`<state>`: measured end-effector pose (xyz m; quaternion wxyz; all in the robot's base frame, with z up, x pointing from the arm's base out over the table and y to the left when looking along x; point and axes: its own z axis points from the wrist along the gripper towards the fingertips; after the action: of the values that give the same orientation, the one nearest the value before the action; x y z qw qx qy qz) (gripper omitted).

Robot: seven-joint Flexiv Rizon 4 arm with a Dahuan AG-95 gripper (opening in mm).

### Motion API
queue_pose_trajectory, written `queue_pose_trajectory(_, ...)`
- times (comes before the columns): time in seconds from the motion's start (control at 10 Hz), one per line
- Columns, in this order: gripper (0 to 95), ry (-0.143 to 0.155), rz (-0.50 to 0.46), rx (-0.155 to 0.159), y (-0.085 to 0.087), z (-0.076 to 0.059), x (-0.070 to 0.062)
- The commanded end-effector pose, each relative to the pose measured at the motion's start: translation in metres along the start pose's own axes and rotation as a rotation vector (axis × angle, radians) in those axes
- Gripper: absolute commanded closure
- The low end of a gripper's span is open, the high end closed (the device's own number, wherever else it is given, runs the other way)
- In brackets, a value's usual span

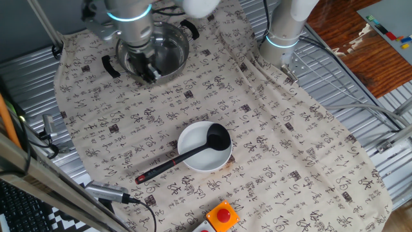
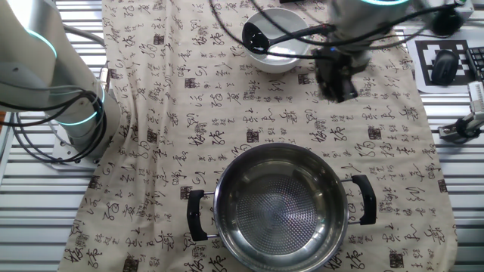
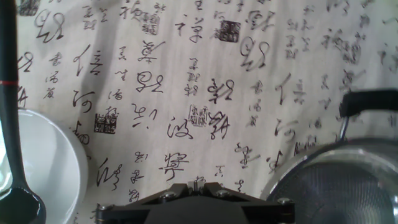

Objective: Scoop water with a large spoon from one bowl to another

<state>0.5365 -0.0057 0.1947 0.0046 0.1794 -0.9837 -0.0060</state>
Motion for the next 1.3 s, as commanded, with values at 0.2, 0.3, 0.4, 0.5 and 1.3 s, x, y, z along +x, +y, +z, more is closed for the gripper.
queue_pose_trajectory(0.2, 95.0, -0.004, -0.013, 0.001, 0.0010, -0.0048, 0.0013)
queue_pose_trajectory(0.3, 95.0, -0.007, -0.004, 0.001, 0.0010, -0.0048, 0.0013)
queue_pose_trajectory(0.4, 95.0, -0.005, -0.002, 0.002, 0.0010, -0.0047, 0.0013)
queue_pose_trajectory(0.5, 95.0, -0.003, -0.003, 0.001, -0.0013, -0.0056, 0.0029)
queue_pose_trajectory(1.3, 95.0, 0.024, -0.127, -0.015, 0.0017, -0.0050, 0.0005)
